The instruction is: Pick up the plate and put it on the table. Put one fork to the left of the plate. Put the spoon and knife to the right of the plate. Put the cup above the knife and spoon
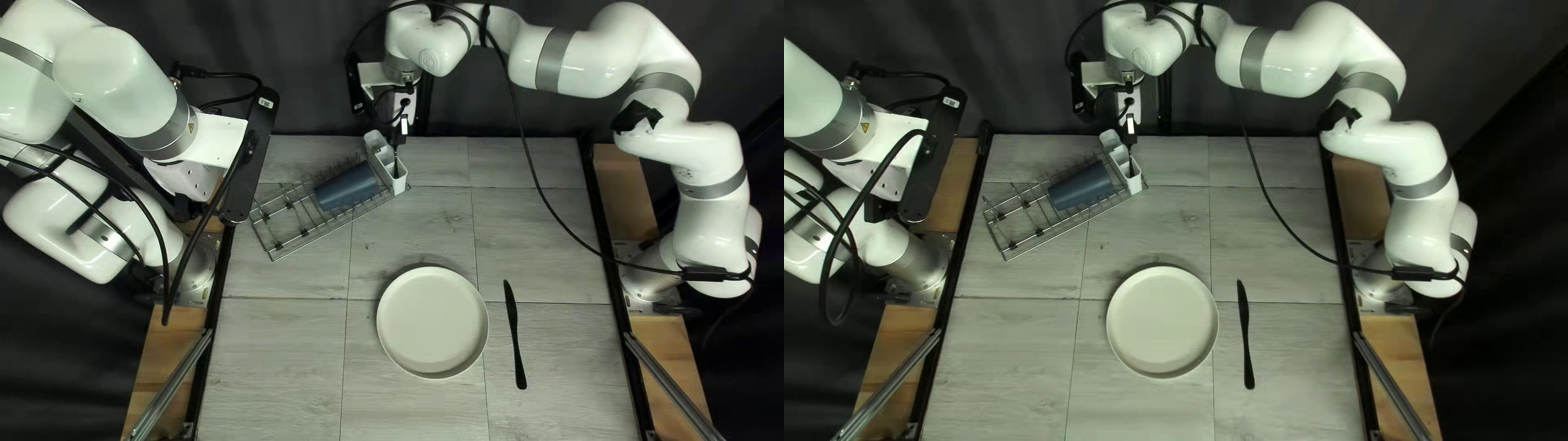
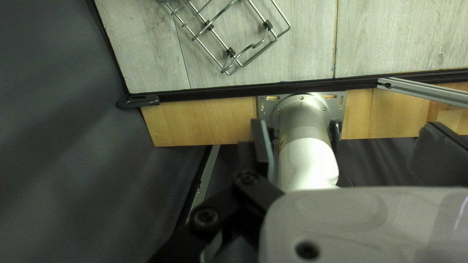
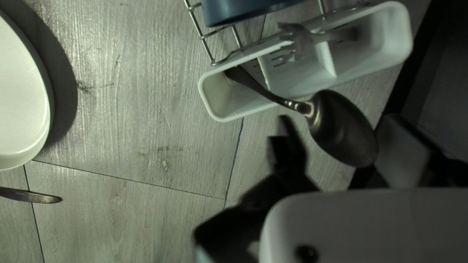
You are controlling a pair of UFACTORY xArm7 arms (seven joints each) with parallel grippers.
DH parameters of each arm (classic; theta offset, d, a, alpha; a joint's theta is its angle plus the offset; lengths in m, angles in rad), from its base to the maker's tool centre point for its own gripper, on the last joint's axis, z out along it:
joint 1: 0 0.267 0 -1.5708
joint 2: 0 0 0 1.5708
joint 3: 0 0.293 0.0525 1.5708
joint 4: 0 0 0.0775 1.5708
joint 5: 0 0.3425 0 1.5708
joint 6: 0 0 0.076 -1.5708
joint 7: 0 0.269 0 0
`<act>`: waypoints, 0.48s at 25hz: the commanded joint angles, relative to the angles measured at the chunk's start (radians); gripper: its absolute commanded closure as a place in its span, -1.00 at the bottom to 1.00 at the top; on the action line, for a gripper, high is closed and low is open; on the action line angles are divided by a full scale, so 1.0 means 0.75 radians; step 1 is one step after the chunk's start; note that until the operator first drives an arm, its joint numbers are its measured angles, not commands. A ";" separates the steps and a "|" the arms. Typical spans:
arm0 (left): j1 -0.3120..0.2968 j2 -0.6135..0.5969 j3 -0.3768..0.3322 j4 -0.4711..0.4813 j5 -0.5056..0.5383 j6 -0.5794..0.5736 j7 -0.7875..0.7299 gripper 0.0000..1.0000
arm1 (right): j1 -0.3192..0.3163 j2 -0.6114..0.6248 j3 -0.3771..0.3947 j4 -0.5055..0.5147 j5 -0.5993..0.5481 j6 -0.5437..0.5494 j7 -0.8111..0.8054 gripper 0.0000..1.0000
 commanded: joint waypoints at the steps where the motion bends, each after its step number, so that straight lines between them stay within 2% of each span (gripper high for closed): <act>1: 0.000 0.000 0.000 0.000 0.000 0.000 0.000 -1.00 | 0.011 -0.031 -0.007 0.027 -0.011 0.049 0.028 1.00; 8: 0.000 0.000 0.000 0.000 0.000 0.000 0.000 -1.00 | 0.033 -0.194 -0.050 0.047 -0.068 0.206 0.125 1.00; 12: 0.000 0.000 0.000 0.000 0.000 0.000 0.000 -1.00 | 0.059 -0.347 -0.081 -0.028 -0.115 0.261 0.214 1.00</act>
